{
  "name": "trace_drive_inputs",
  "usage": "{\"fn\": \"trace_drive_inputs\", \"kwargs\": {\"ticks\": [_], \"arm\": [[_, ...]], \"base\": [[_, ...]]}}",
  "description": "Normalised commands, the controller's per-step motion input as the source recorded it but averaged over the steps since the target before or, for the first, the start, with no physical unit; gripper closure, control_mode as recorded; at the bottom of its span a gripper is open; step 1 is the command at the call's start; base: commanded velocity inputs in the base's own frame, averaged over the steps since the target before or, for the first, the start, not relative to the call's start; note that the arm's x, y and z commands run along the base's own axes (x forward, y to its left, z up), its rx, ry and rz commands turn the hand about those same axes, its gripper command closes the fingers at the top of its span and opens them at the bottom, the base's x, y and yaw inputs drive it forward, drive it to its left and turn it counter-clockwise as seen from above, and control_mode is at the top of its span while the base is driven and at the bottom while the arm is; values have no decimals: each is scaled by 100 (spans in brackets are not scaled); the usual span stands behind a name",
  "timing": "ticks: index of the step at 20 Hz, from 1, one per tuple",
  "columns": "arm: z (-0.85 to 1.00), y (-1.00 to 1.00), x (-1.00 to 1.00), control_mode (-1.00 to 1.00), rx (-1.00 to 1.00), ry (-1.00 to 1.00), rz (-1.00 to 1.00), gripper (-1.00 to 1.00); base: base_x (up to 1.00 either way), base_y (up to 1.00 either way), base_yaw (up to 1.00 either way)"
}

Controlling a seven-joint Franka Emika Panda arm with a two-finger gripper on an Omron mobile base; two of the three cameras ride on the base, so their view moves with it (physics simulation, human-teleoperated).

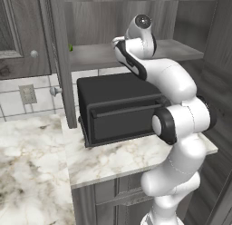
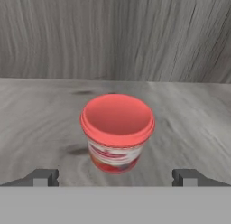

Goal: Pick the avocado and bread from the counter and place them on the plate. Then pick the jam from the cabinet and place it next to the plate. Lastly close the cabinet door.

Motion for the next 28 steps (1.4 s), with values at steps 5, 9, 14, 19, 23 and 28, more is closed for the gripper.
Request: {"fn": "trace_drive_inputs", "kwargs": {"ticks": [5, 9, 14, 19, 23, 28], "arm": [[0, 0, 16, -100, 1, 0, 0, -100], [0, 0, 12, -100, 0, 0, 0, -100], [0, 0, 10, -100, 0, 1, 0, -100], [0, 0, 3, -100, 0, 0, 0, -100], [0, 0, 0, -100, 0, 0, 0, -100], [-4, 0, 0, -100, 0, 0, 0, -100]], "base": [[0, 0, 0], [0, 0, 0], [0, 0, 0], [0, 0, 0], [0, 0, 0], [0, 0, 0]]}}
